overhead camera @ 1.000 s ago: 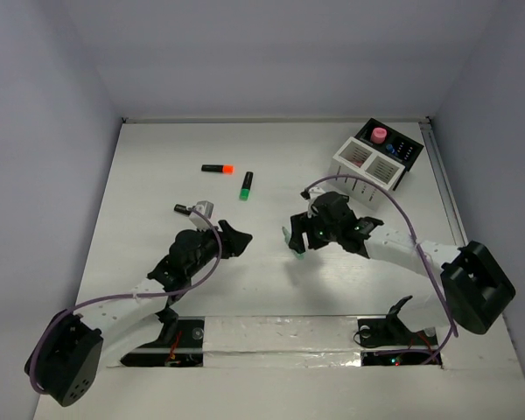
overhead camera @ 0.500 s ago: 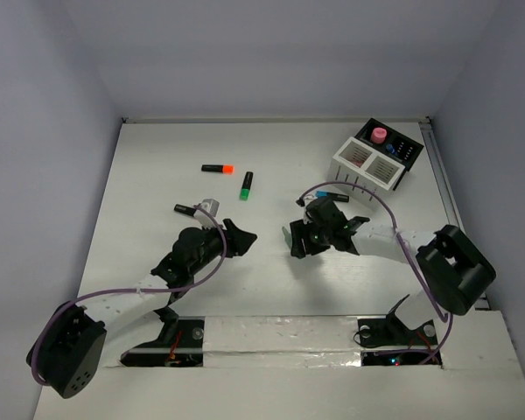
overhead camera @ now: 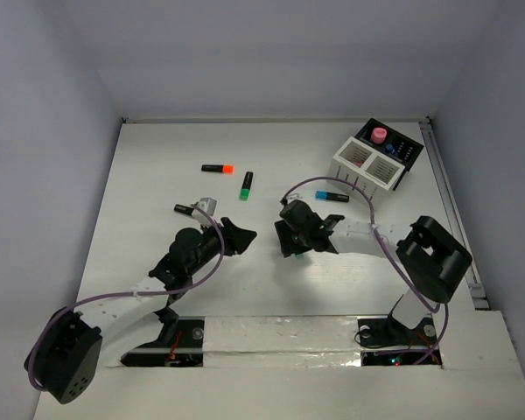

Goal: Sort the stationery into containers
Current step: Pick up the pen from the center of the board.

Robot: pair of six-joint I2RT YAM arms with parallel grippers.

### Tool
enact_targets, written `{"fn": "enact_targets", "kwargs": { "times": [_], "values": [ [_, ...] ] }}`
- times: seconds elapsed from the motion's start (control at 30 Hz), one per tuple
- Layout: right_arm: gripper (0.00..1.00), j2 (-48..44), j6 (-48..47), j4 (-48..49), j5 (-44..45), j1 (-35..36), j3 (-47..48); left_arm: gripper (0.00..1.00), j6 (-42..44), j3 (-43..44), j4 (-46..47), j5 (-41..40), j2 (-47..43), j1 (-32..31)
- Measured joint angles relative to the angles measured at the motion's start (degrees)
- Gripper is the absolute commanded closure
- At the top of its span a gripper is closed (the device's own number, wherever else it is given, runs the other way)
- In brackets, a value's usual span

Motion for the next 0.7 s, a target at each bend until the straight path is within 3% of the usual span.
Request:
{"fn": "enact_targets", "kwargs": {
  "times": [0.43,0.57,0.6,0.67,0.7],
  "values": [
    [0.38,0.98,9.25,-5.51,12.83,4.2,1.25,0.55,-0.24,-0.31,0.74,0.52,-4.52,0.0],
    [0.5,0.98,10.69,-6.51,14.47,4.59,1.18,0.56,-0.46,-0.74,1.29,0.76,-4.22,0.0],
    [0.61,0.98,10.84,-6.71,14.71,4.59,1.16,0.56,-0.48,-0.83,1.46,0.79,-4.0,0.0],
    [0.72,0.9,11.37,-7.04,14.97,4.55,1.05,0.56,-0.59,-0.83,1.77,0.83,-3.32,0.0],
    [0.88,0.87,11.69,-7.19,14.97,4.5,1.03,0.56,-0.66,-0.83,1.9,0.85,-3.02,0.0]
  ]
}}
